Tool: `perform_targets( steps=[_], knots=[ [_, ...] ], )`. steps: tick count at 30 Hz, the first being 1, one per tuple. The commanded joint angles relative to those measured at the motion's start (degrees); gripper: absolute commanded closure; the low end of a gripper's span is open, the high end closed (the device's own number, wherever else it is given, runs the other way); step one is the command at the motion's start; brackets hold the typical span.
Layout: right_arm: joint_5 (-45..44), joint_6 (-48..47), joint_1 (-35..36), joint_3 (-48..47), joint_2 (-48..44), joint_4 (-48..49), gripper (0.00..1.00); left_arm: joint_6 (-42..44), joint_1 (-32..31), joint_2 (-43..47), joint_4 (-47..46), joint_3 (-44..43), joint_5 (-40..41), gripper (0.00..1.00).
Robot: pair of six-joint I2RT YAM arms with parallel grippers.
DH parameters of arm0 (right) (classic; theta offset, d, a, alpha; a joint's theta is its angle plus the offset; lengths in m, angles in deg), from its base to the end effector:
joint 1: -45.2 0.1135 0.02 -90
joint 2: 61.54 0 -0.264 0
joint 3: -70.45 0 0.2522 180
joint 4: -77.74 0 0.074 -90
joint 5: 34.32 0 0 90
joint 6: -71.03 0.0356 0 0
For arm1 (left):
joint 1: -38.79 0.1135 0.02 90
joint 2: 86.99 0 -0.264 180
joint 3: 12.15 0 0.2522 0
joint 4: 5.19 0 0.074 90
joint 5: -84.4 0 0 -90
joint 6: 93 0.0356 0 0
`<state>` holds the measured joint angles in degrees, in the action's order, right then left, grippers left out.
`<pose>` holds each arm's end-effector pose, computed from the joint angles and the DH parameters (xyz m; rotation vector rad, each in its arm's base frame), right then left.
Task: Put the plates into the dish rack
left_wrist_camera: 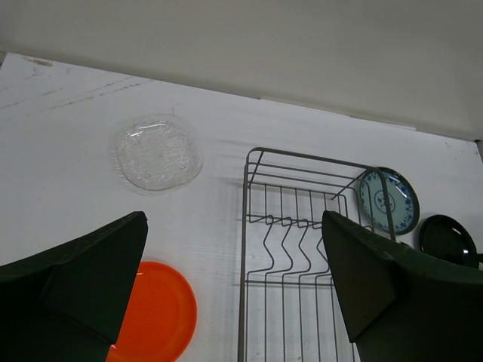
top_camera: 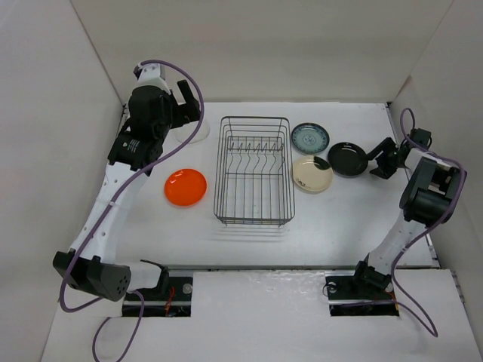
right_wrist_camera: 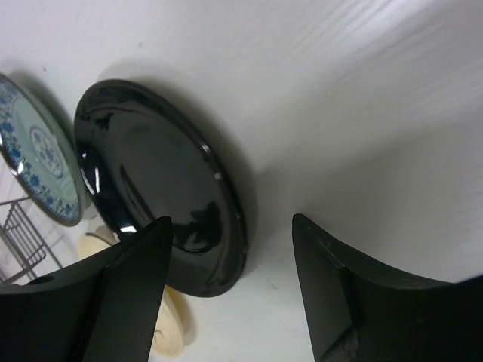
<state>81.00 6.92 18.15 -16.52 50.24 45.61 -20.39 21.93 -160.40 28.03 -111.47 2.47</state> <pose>0.3674 -0.1705 0.1638 0.9683 2.3199 0.5559 0.2693 -0.0764 0.4628 -0.1137 1.7040 -0.3267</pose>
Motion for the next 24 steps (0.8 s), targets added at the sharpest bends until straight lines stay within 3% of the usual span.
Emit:
perform_targets(
  steps=[1,5,13,17,18,22,24],
  knots=[
    [1.2,-2.2,2.2,-3.3,0.7,-2.0,0.3,0.7,0.2,-0.9,-2.6,0.0,-2.3,0.0],
    [2.6,-3.3,2.2,-4.4,2.6,-2.5,0.34,0.7,0.2,-2.2,-2.6,0.0,-2.3,0.0],
    [0.5,-4.4,2.7,-6.6,4.9,-5.2,0.53,0.2,0.2,-3.2,-2.6,0.0,-1.7,0.0],
    [-0.5,-4.4,2.7,-7.2,5.5,-7.1,0.72,0.2,0.2,-3.2,-2.6,0.0,-1.7,0.0],
    [-0.5,-4.4,2.7,-7.2,6.0,-7.1,0.83,0.2,0.2,-3.2,-2.6,0.0,-1.7,0.0],
    [-2.3,-3.7,2.7,-8.3,6.0,-8.5,0.99,0.2,0.2,-3.2,-2.6,0.0,-1.7,0.0],
    [-4.1,-3.2,2.7,-8.9,6.0,-9.2,1.0,0.2,0.2,-3.2,-2.6,0.0,-1.7,0.0]
  ],
)
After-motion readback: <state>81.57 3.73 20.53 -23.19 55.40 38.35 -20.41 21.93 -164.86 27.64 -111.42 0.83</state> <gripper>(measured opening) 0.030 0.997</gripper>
